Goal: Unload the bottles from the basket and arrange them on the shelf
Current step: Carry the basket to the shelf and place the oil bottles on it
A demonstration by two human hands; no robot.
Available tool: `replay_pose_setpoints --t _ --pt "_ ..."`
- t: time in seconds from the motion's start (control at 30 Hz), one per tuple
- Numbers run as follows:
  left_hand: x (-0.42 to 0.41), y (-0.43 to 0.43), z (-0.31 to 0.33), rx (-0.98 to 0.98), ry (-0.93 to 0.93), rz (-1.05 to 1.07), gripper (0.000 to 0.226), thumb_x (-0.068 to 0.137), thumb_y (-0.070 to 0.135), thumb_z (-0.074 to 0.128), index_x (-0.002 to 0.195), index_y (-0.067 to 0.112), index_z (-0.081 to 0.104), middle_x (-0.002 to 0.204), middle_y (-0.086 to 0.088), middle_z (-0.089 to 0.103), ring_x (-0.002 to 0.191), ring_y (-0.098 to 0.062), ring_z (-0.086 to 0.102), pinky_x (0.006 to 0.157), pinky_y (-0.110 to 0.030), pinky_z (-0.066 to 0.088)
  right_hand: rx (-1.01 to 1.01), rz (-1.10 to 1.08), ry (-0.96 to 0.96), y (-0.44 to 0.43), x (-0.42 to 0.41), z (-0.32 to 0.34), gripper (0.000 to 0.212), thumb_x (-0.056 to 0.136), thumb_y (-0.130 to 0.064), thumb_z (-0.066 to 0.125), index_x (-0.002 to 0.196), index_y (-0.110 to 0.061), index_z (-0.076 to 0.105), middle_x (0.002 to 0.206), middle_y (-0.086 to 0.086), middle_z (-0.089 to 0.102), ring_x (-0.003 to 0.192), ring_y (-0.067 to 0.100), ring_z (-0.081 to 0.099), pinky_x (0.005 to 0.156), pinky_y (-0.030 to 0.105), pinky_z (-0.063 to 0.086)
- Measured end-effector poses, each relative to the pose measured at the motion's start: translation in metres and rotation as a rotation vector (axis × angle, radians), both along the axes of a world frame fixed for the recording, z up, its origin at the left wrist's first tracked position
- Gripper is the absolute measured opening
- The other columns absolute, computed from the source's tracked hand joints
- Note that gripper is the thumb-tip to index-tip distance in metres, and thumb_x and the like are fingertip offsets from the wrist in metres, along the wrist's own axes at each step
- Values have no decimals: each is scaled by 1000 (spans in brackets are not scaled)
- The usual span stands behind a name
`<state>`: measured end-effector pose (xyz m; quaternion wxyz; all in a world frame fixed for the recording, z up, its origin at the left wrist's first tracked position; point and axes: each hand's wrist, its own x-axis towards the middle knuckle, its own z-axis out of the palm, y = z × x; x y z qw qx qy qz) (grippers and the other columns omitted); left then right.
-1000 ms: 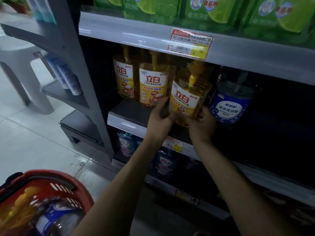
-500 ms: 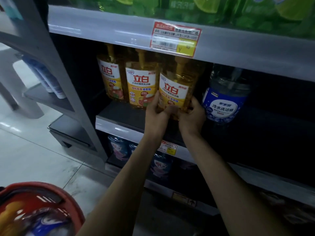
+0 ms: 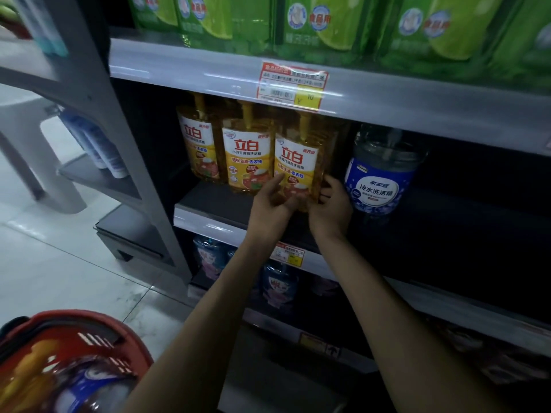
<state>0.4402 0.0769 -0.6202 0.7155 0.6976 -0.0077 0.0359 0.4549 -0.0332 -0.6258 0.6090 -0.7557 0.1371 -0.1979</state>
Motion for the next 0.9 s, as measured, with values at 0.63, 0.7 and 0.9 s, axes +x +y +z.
replay_pose_setpoints --t 0.63,0.7,0.9 --pt "-120 65 41 950 -165 3 67 93 39 68 153 35 37 146 -1 45 118 -23 60 94 -39 52 -386 361 19 8 -120 39 60 85 -27 82 140 -28 55 139 0 59 129 20 55 100 35 50" --pt "-134 78 42 907 -115 14 65 94 39 68 153 33 39 148 -1 44 115 -21 61 96 -42 54 -407 386 -4 14 -130 42 59 88 -28 78 142 -25 55 143 0 55 133 19 51 104 36 49" --pt "-201 146 27 994 -80 82 66 94 42 66 154 36 39 146 5 44 131 -15 48 106 -39 49 -530 484 -50 55 -160 53 58 91 -35 75 143 -22 54 142 1 48 130 19 49 103 38 49"
